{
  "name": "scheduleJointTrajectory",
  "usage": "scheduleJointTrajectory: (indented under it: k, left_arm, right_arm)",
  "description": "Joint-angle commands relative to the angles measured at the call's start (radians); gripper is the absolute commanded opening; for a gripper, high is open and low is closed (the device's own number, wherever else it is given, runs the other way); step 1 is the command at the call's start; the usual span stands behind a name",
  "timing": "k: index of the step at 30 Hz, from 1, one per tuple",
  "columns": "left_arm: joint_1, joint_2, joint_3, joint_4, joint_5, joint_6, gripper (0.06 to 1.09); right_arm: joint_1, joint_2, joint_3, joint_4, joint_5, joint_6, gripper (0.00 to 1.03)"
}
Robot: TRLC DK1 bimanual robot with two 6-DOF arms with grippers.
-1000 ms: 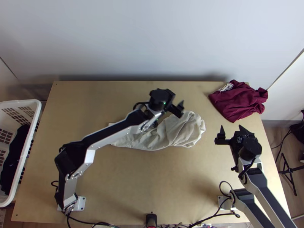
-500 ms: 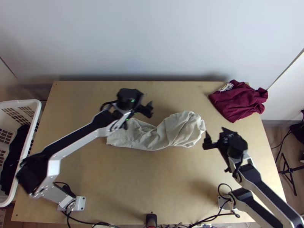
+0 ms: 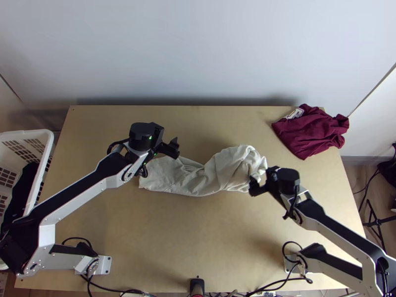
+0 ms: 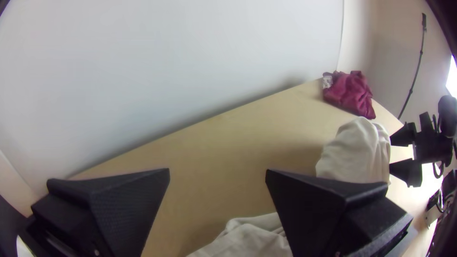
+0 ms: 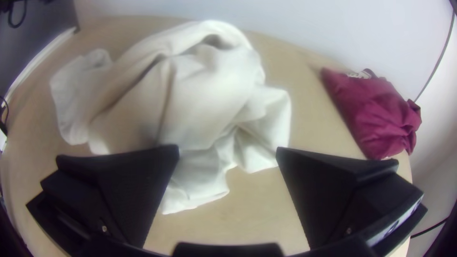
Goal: Fold the t-shirt
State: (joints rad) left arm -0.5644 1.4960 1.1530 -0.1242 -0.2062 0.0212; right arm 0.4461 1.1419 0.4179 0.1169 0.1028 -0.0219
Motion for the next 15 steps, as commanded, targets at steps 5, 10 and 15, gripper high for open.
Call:
scheduleJointTrajectory:
  k: [5,10,15]
  left_arm:
    - [0.023,-0.029,-0.055,0.000,0.001,-0.052,1.04]
    - [0.027,-0.029,-0.062,0.006,0.001,-0.056,1.04]
    - [0.041,-0.036,-0.062,0.008,-0.002,-0.055,1.04]
  right_arm:
    - [0.152,0.036,-0.016,-0.029,-0.017,0.025,0.79]
    - [0.157,0.045,-0.041,0.086,-0.017,-0.018,0.04]
    - [0.149,0.025,-0.013,0.101,-0.017,-0.039,0.03]
